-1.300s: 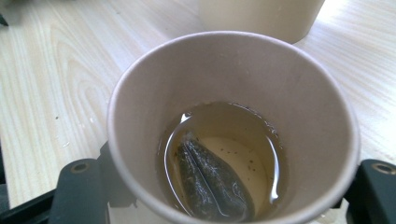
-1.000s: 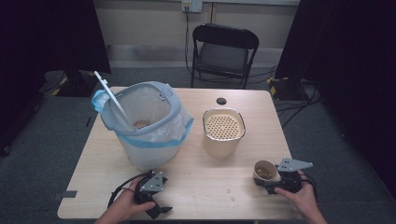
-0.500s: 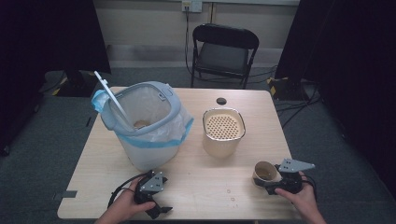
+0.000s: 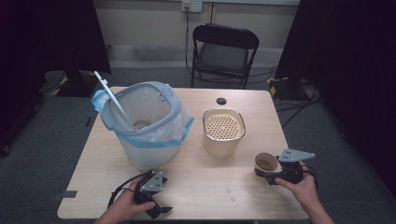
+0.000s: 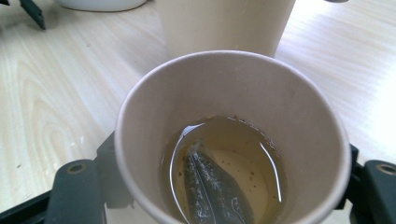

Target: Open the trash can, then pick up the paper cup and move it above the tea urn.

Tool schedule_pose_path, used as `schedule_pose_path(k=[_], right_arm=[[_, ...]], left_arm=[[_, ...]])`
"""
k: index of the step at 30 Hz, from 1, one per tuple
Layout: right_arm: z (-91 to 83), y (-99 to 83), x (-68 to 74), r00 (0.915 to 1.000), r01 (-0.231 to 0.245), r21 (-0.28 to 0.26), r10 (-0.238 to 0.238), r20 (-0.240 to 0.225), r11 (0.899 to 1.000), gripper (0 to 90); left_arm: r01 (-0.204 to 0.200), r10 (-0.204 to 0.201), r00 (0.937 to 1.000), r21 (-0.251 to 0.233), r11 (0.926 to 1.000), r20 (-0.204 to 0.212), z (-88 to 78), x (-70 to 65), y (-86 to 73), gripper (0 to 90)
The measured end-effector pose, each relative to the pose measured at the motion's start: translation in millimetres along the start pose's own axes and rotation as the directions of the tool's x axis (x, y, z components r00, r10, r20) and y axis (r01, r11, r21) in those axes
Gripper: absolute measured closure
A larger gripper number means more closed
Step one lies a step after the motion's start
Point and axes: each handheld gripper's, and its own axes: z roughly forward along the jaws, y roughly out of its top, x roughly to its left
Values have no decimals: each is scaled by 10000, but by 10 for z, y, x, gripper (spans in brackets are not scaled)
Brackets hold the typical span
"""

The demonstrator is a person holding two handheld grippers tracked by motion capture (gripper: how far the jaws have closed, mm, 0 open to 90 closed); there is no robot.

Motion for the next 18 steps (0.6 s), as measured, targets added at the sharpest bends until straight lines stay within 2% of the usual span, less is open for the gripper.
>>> schedule_pose_path(k=[13,18], right_arm=[[102,278,-186,9996,-76,-33,77,280,10000,266],[130,434,-315,9987,-97,-79,101,504,9999,267]], left_arm=[[-2,2,10000,44,10000,-4,-5,-1,0,0],[-9,9,10000,-36,10000,7,0,-1,1,0]])
